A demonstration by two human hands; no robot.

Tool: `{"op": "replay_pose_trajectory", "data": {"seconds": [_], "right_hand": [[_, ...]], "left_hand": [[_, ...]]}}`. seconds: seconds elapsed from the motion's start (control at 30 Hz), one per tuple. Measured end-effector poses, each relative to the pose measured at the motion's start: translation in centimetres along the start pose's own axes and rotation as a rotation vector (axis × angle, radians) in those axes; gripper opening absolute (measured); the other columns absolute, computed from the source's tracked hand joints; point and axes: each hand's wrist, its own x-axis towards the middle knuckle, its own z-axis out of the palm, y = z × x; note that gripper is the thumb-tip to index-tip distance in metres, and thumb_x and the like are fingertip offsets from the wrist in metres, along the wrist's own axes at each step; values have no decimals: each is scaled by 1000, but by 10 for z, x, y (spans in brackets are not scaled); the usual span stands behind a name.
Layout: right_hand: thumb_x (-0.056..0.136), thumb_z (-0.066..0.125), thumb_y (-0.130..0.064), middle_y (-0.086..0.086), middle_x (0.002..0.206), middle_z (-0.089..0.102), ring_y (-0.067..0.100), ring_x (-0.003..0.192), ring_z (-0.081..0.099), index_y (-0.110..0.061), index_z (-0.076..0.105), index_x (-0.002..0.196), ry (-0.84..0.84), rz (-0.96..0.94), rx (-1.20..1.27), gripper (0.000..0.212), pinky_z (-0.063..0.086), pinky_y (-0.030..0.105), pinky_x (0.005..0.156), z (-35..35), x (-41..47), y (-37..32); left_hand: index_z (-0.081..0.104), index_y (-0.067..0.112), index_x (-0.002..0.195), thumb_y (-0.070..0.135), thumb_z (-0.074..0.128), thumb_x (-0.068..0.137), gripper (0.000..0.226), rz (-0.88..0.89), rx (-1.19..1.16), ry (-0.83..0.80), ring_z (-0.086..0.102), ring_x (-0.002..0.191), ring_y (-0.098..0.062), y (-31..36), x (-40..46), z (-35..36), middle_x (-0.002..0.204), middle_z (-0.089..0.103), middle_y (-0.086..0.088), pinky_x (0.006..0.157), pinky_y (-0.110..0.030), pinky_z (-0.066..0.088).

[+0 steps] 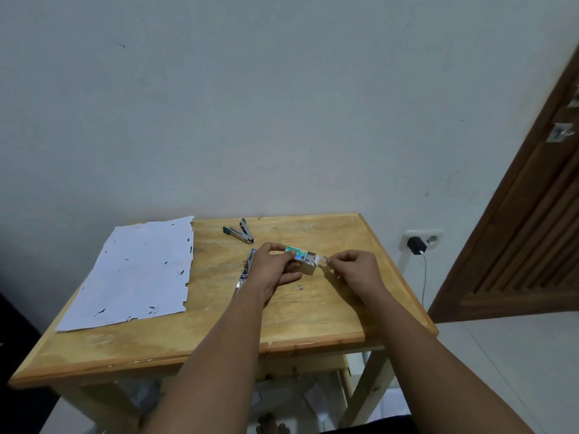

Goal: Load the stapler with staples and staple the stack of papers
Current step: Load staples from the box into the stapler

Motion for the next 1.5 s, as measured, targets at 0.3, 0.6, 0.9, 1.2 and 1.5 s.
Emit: {"op": "replay_pose_trajectory", "data": {"seconds": [0.3,0.6,0.9,1.2,1.5], "right_hand": [[94,74,-23,-5,103,75,7,91,65,-16,82,107,118,-289,-313,17,55,23,79,22,-3,9],[89,83,-27,-16,109,74,4,81,69,-27,74,126,5,-436,-175,38,56,19,69,21,-14,10],[93,78,-17,-4,102,77,3,86,69,-16,82,112,3,-622,-276,20,55,17,70,23,-13,14],[91,81,-27,-15,86,72,3,77,68,-20,78,95,-9,-513,-273,9,55,19,61,21,-15,11],[85,82,-45,-12,87,71,9,69,66,-28,69,89,3,-451,-301,21,61,41,64,27,-8,7]], "left_hand": [[66,14,119,11,72,99,22,1,-87,39,81,87,-23,1,2,-2,104,78,-18,72,-43,68],[66,12,121,11,72,98,24,11,-48,6,81,88,-23,0,1,0,104,79,-20,74,-41,68],[68,10,122,12,73,98,24,25,-24,-8,81,86,-24,-1,0,1,96,80,-17,74,-38,68],[69,5,131,9,71,99,32,18,82,-63,80,82,-21,-2,-3,4,97,80,-18,76,-34,67],[67,9,136,17,65,104,33,7,87,-77,74,80,-16,8,-12,13,101,77,-13,85,-36,65]]}}
